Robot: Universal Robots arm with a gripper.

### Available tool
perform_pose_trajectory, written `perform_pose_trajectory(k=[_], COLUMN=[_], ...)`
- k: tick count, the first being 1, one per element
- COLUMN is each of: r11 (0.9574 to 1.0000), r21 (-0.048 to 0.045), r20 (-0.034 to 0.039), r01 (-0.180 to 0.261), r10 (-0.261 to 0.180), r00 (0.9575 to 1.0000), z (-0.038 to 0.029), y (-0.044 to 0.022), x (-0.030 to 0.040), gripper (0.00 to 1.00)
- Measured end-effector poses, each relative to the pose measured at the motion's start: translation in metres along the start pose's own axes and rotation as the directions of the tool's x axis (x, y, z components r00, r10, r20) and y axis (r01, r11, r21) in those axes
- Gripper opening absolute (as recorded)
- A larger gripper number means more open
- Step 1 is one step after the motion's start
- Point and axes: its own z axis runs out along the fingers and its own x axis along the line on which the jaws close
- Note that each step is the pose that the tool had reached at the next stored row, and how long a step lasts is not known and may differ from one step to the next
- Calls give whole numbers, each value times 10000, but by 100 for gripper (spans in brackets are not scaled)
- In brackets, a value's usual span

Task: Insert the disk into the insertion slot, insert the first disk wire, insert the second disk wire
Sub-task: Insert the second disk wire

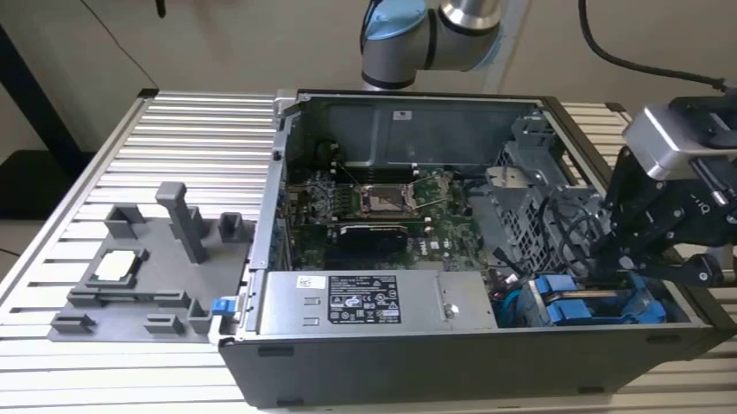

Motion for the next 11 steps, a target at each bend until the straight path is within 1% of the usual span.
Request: perform_pose_trajectory(k=[2,3,11], r11=[10000,10000,10000], r21=[-1,-1,1], r20=[8,16,49], r01=[0,1,3], r10=[0,-1,-3], r00=[10000,10000,10000], z=[-75,-92,-93], y=[4,4,4], x=[-12,-15,-15], gripper=[24,24,24])
